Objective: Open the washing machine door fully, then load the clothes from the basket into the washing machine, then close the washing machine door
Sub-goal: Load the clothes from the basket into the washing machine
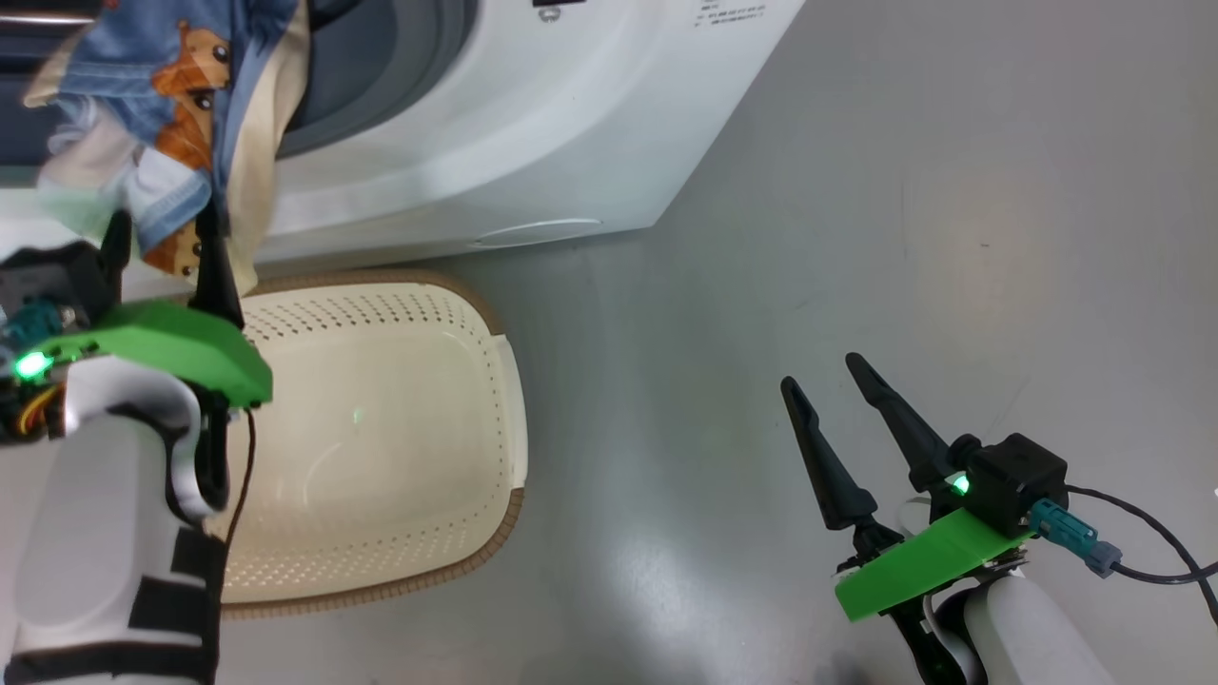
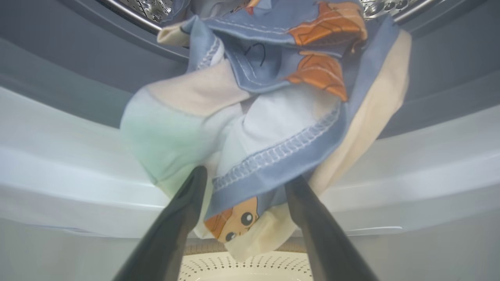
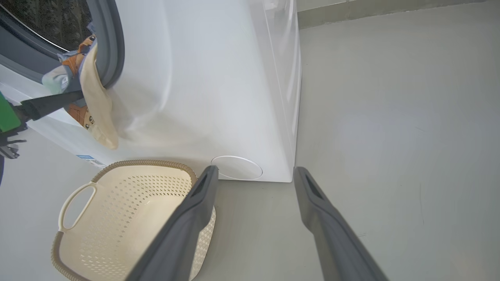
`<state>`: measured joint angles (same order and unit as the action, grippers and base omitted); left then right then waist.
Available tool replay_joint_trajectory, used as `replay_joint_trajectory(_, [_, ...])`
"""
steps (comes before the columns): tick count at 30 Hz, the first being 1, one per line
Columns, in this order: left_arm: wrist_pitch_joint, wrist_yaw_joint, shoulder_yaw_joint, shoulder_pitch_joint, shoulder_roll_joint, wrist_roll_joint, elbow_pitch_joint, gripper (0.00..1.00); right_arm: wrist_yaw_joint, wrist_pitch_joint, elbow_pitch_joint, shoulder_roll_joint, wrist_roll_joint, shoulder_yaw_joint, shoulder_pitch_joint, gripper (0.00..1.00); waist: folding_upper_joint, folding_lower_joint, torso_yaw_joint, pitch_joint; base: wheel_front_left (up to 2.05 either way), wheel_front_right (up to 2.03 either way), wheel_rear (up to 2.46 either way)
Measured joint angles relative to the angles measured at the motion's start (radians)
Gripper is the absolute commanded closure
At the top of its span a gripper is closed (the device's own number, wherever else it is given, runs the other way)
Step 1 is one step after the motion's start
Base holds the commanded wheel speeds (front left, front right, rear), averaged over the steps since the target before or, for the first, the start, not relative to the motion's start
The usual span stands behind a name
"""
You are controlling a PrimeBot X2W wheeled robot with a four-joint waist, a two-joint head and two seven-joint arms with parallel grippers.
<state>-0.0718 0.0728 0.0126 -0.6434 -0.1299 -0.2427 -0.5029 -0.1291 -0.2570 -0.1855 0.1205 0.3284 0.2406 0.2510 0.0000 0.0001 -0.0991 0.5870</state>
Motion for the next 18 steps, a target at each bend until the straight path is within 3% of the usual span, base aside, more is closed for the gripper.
replay_joint_trajectory(7, [-0.044,-0.026,-0.008,-0.063,0.005,-0.037,-0.05,0.0,0.0,0.0,-0.001,-0.002,0.013,0.0,0.003,0.0,0.0,-0.0001,-0.007,0.027,0.0,0.0,0.0])
replay_joint_trajectory(8, [-0.052,-0.027,-0.011,-0.067,0.004,-0.038,-0.058,0.24,0.0,0.0,-0.002,-0.003,0.018,0.0,0.005,0.0,0.0,-0.0001,-0.009,0.029,0.0,0.0,0.0])
replay_joint_trajectory(9, [-0.053,-0.033,-0.013,-0.07,0.004,-0.042,-0.068,0.57,0.0,0.0,-0.004,-0.005,0.021,-0.001,0.011,0.0,0.0,-0.0001,-0.011,0.03,0.0,0.0,0.0])
replay_joint_trajectory(10, [-0.053,-0.034,-0.013,-0.074,0.005,-0.045,-0.078,1.0,0.0,0.0,-0.003,-0.007,0.025,-0.002,0.016,0.0,0.0,0.0,-0.013,0.031,0.0,0.0,0.0])
replay_joint_trajectory(18, [-0.097,-0.053,-0.013,-0.09,0.005,-0.064,-0.12,1.0,0.0,0.0,-0.005,-0.009,0.033,-0.016,0.02,0.0,0.0,-0.0001,-0.012,0.028,0.0,0.0,0.0])
